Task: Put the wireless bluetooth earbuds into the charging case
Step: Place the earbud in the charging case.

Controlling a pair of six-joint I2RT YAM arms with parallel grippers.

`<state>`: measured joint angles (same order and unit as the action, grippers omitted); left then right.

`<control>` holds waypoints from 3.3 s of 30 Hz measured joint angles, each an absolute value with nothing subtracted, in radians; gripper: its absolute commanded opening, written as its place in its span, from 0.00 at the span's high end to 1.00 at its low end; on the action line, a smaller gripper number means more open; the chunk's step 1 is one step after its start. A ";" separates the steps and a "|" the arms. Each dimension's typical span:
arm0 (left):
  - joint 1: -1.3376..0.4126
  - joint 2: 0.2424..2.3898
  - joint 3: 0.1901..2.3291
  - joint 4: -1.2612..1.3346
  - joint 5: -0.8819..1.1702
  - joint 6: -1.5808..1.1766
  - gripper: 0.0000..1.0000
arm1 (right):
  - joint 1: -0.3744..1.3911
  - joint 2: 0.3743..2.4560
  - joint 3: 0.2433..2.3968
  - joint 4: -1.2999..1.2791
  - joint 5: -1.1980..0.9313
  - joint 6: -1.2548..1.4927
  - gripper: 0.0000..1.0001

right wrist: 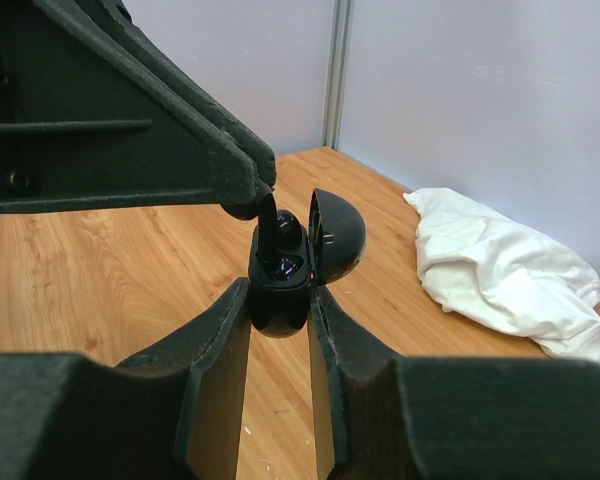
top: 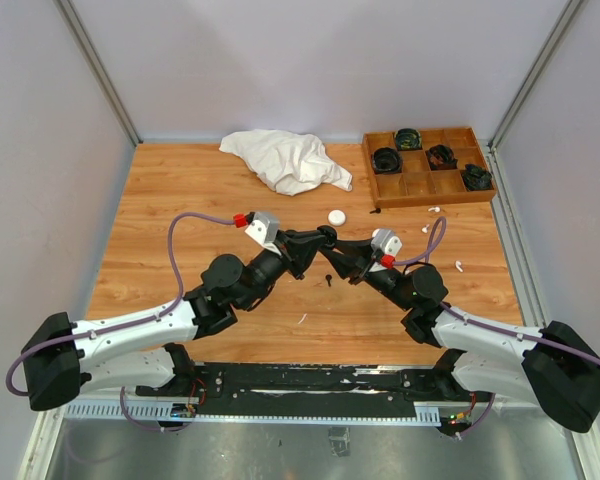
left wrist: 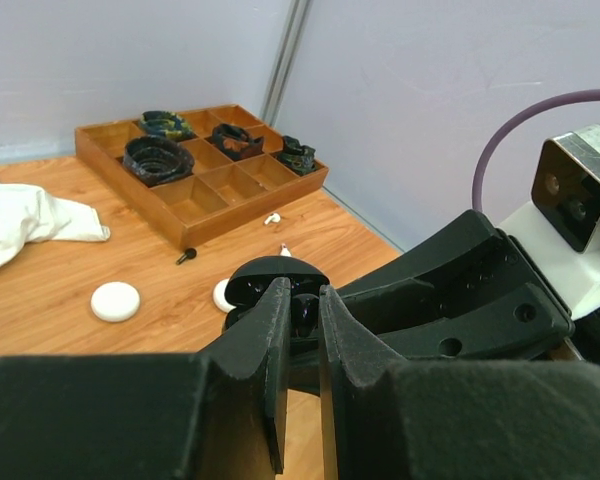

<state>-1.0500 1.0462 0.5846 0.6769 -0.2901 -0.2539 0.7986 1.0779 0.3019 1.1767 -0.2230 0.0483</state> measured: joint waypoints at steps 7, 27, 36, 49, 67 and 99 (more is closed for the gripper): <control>-1.050 1.057 0.620 0.629 -0.286 -0.226 0.87 | 0.799 1.078 0.302 1.177 -0.222 0.046 0.99; -1.086 1.094 0.753 0.408 -0.346 -0.160 0.89 | 0.799 1.078 0.296 1.176 -0.216 0.022 0.99; -1.100 1.095 0.780 0.358 -0.379 -0.148 0.91 | 0.799 1.078 0.293 1.177 -0.216 0.022 0.99; -1.109 1.096 0.798 0.326 -0.400 -0.126 0.92 | 0.799 1.078 0.292 1.178 -0.216 0.021 0.99; -1.122 1.090 0.763 0.332 -0.408 -0.110 0.89 | 0.799 1.077 0.281 1.179 -0.199 0.022 0.99; -1.123 1.098 0.916 0.102 -0.257 -0.402 0.45 | 0.799 1.069 0.281 1.215 -0.200 0.022 0.99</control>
